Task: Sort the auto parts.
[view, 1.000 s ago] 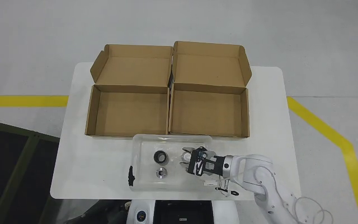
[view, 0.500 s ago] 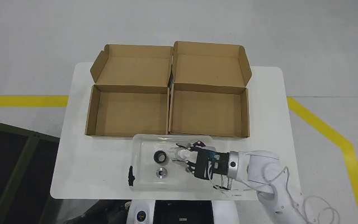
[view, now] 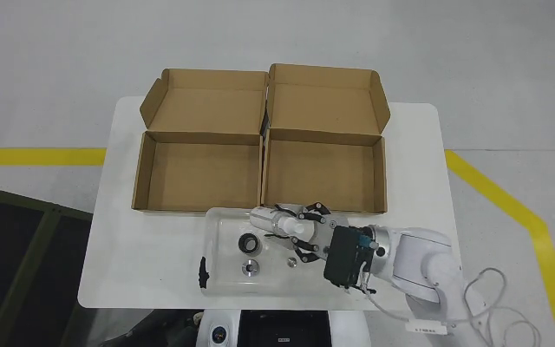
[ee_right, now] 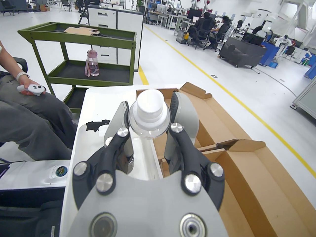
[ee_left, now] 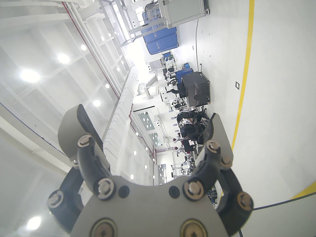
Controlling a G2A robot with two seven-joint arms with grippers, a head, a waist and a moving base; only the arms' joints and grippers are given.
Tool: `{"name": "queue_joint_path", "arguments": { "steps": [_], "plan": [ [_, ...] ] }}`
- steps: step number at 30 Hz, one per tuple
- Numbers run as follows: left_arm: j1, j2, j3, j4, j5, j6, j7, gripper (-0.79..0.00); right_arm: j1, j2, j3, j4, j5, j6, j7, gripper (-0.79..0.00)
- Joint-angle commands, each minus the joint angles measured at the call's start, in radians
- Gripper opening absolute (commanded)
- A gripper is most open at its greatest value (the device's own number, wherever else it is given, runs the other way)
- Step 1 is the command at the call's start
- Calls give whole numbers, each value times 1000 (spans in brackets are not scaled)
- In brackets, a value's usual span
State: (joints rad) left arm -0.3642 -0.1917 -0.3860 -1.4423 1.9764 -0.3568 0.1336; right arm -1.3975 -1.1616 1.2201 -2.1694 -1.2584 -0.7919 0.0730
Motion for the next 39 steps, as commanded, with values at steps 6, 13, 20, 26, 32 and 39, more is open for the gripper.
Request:
{"name": "queue_joint_path", "arguments": {
  "steps": [6,13,20,26,32,39],
  "plan": [
    [0,0,0,0,0,0,0,0,12,-1,15,-5,24,50,-58,-785],
    [0,0,0,0,0,0,0,0,10,0,37,13,43,84,-99,-785],
    [0,0,0,0,0,0,0,0,15,0,32,53,48,100,-117,-785],
    [0,0,0,0,0,0,0,0,42,-3,15,117,22,152,-97,-785],
    [0,0,0,0,0,0,0,0,110,-9,-16,208,-18,206,-47,-785],
    [0,0,0,0,0,0,0,0,204,-23,-60,311,-7,266,11,-785]
  ]
}}
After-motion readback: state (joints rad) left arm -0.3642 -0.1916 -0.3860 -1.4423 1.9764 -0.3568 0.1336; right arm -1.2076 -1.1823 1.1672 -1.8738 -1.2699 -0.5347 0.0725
